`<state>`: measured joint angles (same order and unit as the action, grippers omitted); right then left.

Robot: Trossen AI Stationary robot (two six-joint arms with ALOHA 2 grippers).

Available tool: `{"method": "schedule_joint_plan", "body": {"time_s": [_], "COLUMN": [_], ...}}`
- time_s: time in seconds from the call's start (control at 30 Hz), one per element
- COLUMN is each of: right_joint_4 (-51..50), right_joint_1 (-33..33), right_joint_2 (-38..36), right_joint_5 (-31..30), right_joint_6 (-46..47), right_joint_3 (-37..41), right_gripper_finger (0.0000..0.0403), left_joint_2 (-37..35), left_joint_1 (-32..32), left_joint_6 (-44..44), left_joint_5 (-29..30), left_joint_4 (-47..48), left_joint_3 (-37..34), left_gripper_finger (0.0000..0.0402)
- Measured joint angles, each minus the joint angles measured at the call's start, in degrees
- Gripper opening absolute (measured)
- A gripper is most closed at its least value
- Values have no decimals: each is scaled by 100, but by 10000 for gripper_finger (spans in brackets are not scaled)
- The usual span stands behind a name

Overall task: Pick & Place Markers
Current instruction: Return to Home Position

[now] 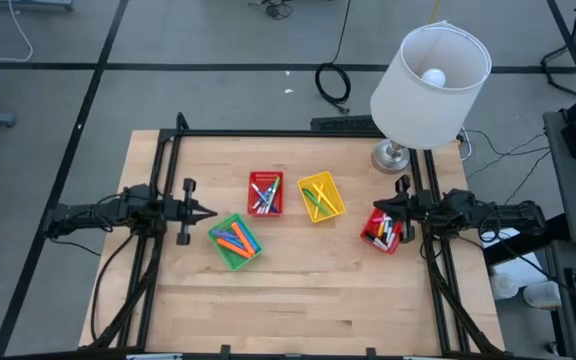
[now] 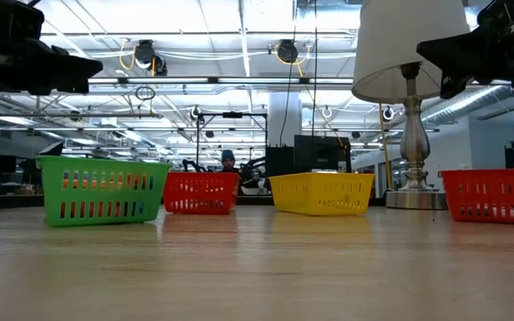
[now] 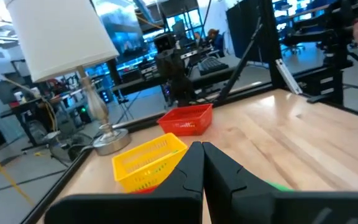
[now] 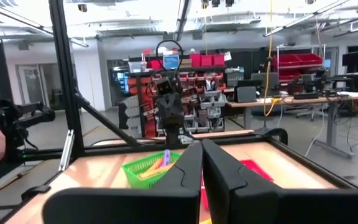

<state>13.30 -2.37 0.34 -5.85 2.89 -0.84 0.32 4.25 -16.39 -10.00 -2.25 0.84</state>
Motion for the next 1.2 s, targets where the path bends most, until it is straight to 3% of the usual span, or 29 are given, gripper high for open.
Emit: {"method": "schedule_joint_plan", "body": {"time_s": [0.13,0.63,0.97,1.2], "right_joint_4": [-182,-157,-309,-310], "right_joint_1": [0,0,0,0], "right_joint_2": [-1,-2,4,4], "right_joint_5": [-6,-6,-6,-6], "right_joint_6": [8,-102,136,92], "right_joint_3": [0,0,0,2], "right_gripper_finger": [0,0,0,0], "left_joint_2": [16,310,306,306], "left_joint_1": [-28,-26,-26,-26], "left_joint_6": [-46,47,606,622], "left_joint_5": [302,404,509,509], "left_joint_4": [51,71,80,78], "left_joint_3": [0,0,2,0], "left_gripper_finger": [0,1,30,20]}}
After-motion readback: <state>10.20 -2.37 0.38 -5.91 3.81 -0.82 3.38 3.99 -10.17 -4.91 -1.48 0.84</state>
